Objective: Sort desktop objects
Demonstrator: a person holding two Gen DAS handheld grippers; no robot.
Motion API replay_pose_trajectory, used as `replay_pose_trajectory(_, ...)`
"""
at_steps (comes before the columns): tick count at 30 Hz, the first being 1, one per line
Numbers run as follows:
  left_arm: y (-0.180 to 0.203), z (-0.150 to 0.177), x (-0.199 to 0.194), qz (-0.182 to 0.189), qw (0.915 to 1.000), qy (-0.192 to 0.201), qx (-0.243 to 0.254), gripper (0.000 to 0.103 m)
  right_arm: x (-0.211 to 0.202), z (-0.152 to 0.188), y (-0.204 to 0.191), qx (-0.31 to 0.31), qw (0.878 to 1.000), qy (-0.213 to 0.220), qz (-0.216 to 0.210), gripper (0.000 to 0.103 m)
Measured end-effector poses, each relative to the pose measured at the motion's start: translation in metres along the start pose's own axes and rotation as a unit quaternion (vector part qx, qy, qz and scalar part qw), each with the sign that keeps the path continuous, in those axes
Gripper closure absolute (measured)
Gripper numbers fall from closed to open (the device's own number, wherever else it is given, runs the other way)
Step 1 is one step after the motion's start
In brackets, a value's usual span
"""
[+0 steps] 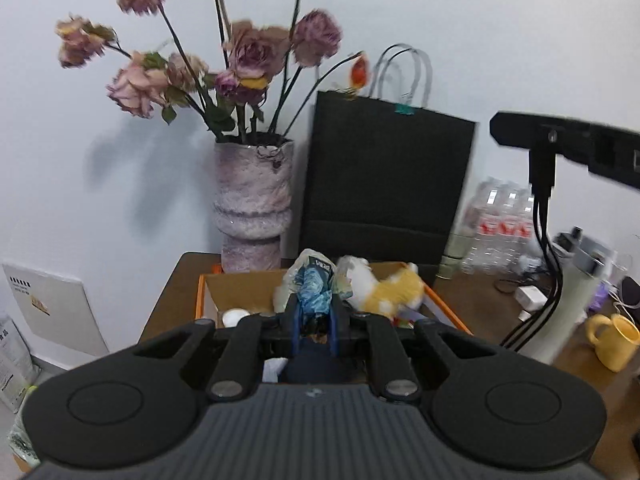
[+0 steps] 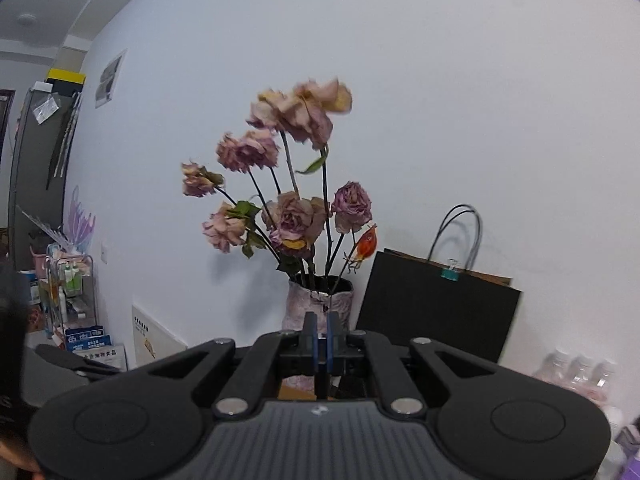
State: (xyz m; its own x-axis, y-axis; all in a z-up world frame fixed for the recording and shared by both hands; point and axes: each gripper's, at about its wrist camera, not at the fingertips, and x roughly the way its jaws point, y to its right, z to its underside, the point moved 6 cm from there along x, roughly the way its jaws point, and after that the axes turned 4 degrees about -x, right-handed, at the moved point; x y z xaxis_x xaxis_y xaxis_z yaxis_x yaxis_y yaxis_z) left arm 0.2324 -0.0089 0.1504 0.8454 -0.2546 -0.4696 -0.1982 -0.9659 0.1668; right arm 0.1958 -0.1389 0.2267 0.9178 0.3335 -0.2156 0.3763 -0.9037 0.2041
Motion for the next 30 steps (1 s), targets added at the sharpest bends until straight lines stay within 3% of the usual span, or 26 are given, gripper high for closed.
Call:
replay_pose_trajectory(2,-0.006,-0.008,0.029,0.001,0.9997,-0.021,-0.014,0.087,0.04,0.008,0.009,0.015,0.999,-0.033,-0.005,0.1)
replay_pose_trajectory(4,-0.016,-0.009,0.068,0.001,0.9975,-0.057,-0.041,0.052,0.091,0.037,0.02,0.043,0.994,-0.103,-0.017,0.1)
replay_pose_trajectory(5,-0.023,-0.005,0.091,-0.002,0.9951,-0.079,-0.059,0.013,0.118,0.057,0.027,0.058,0.988,-0.143,-0.019,0.093)
replay_pose_trajectory(6,-0.032,0.001,0.109,-0.008,0.9928,-0.094,-0.074,0.002,0.143,0.08,0.035,0.07,0.978,-0.194,-0.011,0.085)
replay_pose_trajectory(7,-0.043,0.01,0.127,-0.019,0.9896,-0.119,-0.078,0.004,0.166,0.109,0.043,0.079,0.962,-0.261,-0.004,0.073)
replay_pose_trajectory(8,-0.051,0.017,0.138,-0.035,0.9855,-0.147,-0.078,0.008,0.179,0.13,0.049,0.09,0.948,-0.305,0.0,0.072)
replay_pose_trajectory(10,-0.064,0.026,0.15,-0.055,0.9775,-0.186,-0.082,0.008,0.19,0.155,0.06,0.117,0.931,-0.345,-0.013,0.07)
replay_pose_trajectory(12,-0.07,0.027,0.147,-0.041,0.9776,-0.186,-0.088,0.003,0.188,0.16,0.07,0.141,0.931,-0.336,-0.023,0.058)
replay_pose_trajectory(14,-0.074,0.022,0.143,-0.043,0.9776,-0.185,-0.091,0.002,0.187,0.158,0.077,0.147,0.931,-0.335,-0.019,0.036)
replay_pose_trajectory(21,-0.07,0.01,0.128,-0.063,0.9711,-0.21,-0.095,0.0,0.177,0.14,0.081,0.144,0.924,-0.352,-0.027,0.03)
replay_pose_trajectory(30,-0.059,0.011,0.08,-0.082,0.9663,-0.228,-0.087,0.0,0.129,0.13,0.074,0.115,0.916,-0.384,-0.016,0.028)
